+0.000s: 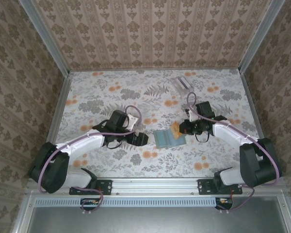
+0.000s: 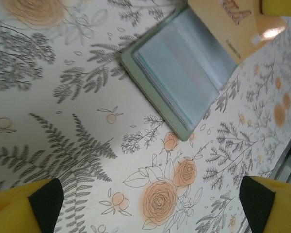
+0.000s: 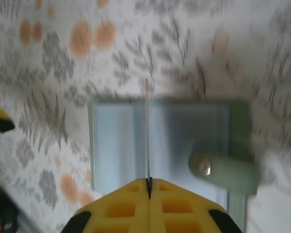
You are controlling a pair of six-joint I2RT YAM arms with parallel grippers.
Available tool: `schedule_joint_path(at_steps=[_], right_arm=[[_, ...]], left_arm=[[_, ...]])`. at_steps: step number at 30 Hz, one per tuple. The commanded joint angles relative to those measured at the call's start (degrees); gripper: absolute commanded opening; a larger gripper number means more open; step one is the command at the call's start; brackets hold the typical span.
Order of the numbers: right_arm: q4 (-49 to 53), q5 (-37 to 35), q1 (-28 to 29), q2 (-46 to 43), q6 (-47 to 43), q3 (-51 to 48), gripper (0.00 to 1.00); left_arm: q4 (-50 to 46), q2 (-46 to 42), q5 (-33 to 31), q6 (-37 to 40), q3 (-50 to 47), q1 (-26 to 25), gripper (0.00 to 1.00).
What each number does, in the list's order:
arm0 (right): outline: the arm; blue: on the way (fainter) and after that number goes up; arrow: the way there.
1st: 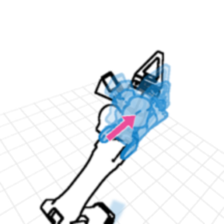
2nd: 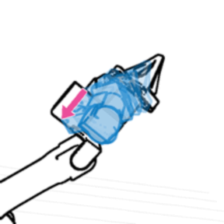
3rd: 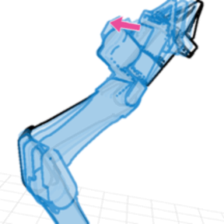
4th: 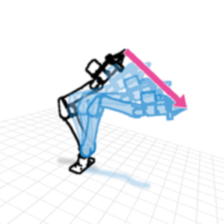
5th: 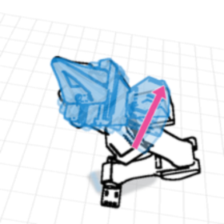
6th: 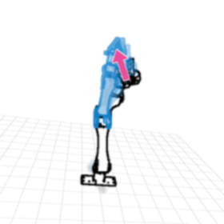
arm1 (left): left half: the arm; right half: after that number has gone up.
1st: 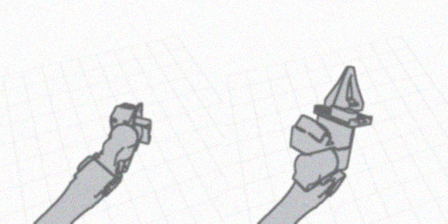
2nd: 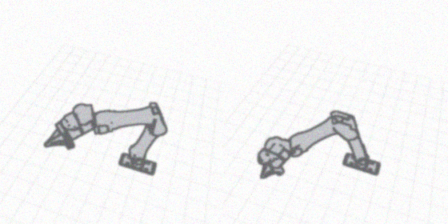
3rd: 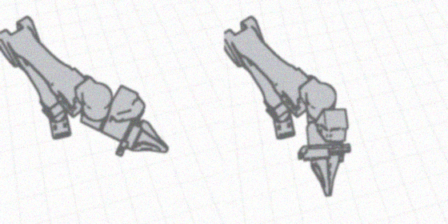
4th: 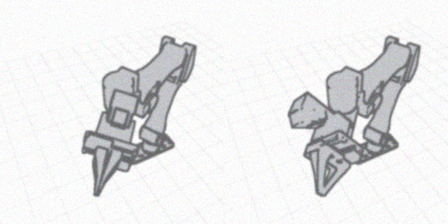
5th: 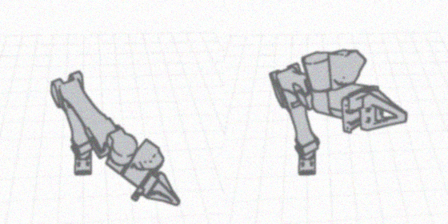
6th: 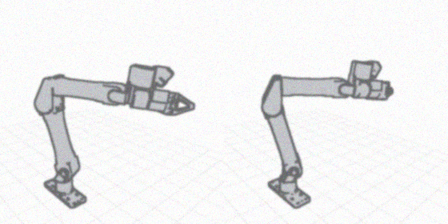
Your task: Put the credit cards into the card holder
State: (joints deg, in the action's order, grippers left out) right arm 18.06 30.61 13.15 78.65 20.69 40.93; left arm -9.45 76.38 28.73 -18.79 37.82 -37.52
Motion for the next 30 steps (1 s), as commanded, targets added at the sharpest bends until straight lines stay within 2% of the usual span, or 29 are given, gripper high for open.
schedule_joint_path(at_steps=[1, 4, 12, 15, 18, 23, 30], right_arm=[[-1.53, 11.50, -0.98, -1.28, 1.78, -2.93, 0.00], [-3.78, 16.20, -0.95, 0.62, 2.53, -4.38, 0.00], [-3.94, 13.57, -1.06, 5.60, -0.25, -4.04, 0.00], [-4.61, 13.14, -1.35, 3.93, -0.17, -4.94, 0.00], [-4.85, 12.81, -1.51, 1.43, -0.01, -5.46, 0.00], [-3.29, 5.00, -3.21, -5.20, -0.51, -7.43, 0.00], [-5.83, 10.78, -3.17, 0.62, -0.37, -6.88, 0.00]], left_arm=[[5.35, 1.33, 0.86, 3.36, -0.46, -1.72, 0.97], [4.66, 3.01, -3.21, 3.62, 0.63, -3.49, 0.98], [5.21, 7.00, -5.34, 1.71, 1.29, -4.14, 0.95], [5.51, 6.60, -5.47, 1.23, 0.94, -4.23, 0.94], [4.88, 7.08, -8.34, 0.73, 1.24, -4.85, 0.94], [1.79, 8.93, -12.72, 3.95, 3.84, -8.78, 0.93], [-0.14, 11.83, -14.63, 5.21, 6.48, -9.45, 0.93]])
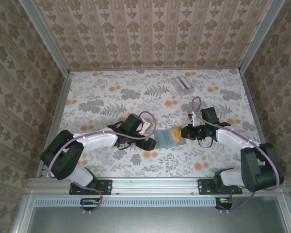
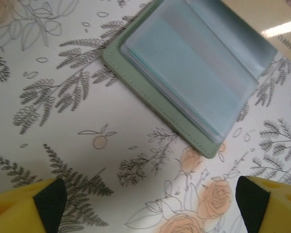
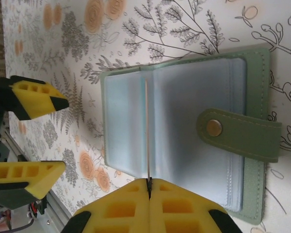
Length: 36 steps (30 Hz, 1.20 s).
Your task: Put the credit cards into the card holder
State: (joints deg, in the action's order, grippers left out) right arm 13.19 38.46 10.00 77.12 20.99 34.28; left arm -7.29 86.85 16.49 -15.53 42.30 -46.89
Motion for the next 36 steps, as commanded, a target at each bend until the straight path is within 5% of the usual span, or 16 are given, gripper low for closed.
schedule_joint_path(at_steps=[1, 14, 36], right_arm=[[-1.51, 4.12, 0.21, 4.33, -0.65, -0.16, 0.00], [-3.76, 7.62, 1.97, 7.66, -0.61, 0.70, 0.00], [-8.20, 7.26, 4.20, 9.74, 0.84, 1.16, 0.00]], left_arm=[[-2.91, 1.79, -3.10, 1.74, 2.47, -0.02, 0.92], [-8.71, 4.23, -13.75, -3.06, 4.85, 2.07, 0.91], [-7.06, 11.87, -16.75, -2.76, 8.13, 4.24, 0.94]])
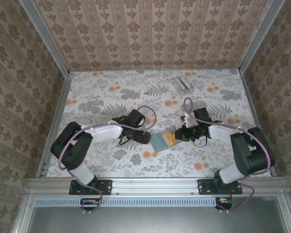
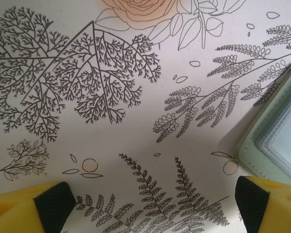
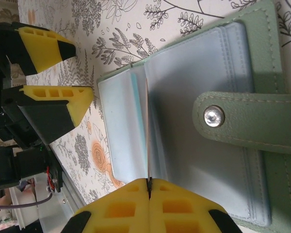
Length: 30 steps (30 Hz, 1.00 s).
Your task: Put the credit cards into the card holder
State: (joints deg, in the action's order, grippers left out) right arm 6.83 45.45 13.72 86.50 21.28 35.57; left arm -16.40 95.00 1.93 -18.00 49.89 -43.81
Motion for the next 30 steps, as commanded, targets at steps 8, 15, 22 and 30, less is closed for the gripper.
schedule_joint_path(at_steps=[8, 15, 22, 30], right_arm=[[-7.51, -3.08, 2.54, -1.77, 4.18, -3.44, 0.00], [-5.28, -7.80, 2.54, -8.36, 3.17, -4.51, 0.00], [-3.23, -9.29, 2.54, -7.22, 2.14, -3.17, 0.00], [-3.75, -6.62, 2.67, -3.53, 1.00, -1.99, 0.00]], left_arm=[[2.21, 7.66, -2.15, -0.46, 4.18, 2.70, 0.95], [0.70, 9.56, -7.90, 1.40, 6.23, 1.99, 0.96], [-0.15, 11.57, -9.86, 3.35, 8.99, 2.92, 0.97], [-1.01, 14.90, -10.42, 5.35, 13.84, 3.68, 0.98]])
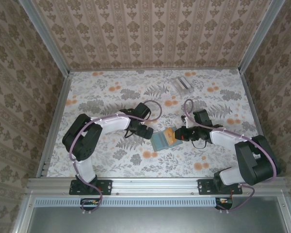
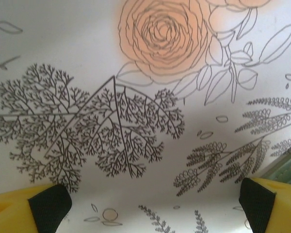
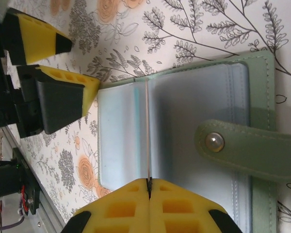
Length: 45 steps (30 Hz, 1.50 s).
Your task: Put the credit cards into the card holder
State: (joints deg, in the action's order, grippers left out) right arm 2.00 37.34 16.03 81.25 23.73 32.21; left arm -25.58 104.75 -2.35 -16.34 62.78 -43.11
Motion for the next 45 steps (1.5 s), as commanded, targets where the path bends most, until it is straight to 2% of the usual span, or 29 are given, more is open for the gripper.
schedule_joint_path(at_steps=[1, 13, 16, 20, 24, 29, 32, 34, 36, 41, 45], right_arm=[[0.15, 2.24, 0.42, 2.27, -1.08, 1.16, 0.00], [-6.87, 3.89, 1.59, 4.82, 1.15, 0.05, 0.00], [-8.82, 4.55, 1.59, 5.64, 1.67, -0.11, 0.00], [-9.55, 5.02, 1.59, 7.15, 1.80, 0.47, 0.00], [-8.68, 4.17, 1.59, 6.90, 1.38, 1.05, 0.00], [-7.67, 1.39, 1.54, 5.55, 0.90, 1.27, 0.00], [-7.55, 0.55, 1.33, 5.56, 0.76, 1.59, 0.00], [-7.60, 0.15, 1.36, 5.71, 0.86, 1.63, 0.00], [-7.68, -0.20, 1.32, 5.80, 1.14, 1.50, 0.00], [-6.78, -0.87, 1.20, 5.99, 1.10, 1.01, 0.00], [-6.04, -0.91, 1.24, 5.30, 0.90, 0.80, 0.00]], left_arm=[[8.38, 5.41, -5.63, 3.68, 1.33, 3.19, 0.98], [4.78, 5.76, -0.85, 1.85, 5.38, 5.27, 0.99], [3.82, 0.63, 0.92, 1.08, 2.34, 7.24, 0.99], [-0.06, -9.08, 7.13, 0.98, -3.01, 9.12, 1.00], [-1.31, -15.75, 9.25, 0.96, -8.98, 5.30, 1.00], [6.04, -18.78, 11.17, 2.93, -14.15, -2.99, 1.00], [7.38, -16.72, 9.77, 7.28, -12.98, -8.17, 1.00], [6.06, -14.32, 3.11, 11.49, -11.46, -12.64, 1.00], [4.79, -11.46, -0.60, 13.03, -9.79, -14.77, 1.00], [6.49, -6.84, -2.18, 13.96, -8.71, -15.87, 1.00], [6.13, -5.71, -9.29, 14.02, -8.82, -15.39, 1.00]])
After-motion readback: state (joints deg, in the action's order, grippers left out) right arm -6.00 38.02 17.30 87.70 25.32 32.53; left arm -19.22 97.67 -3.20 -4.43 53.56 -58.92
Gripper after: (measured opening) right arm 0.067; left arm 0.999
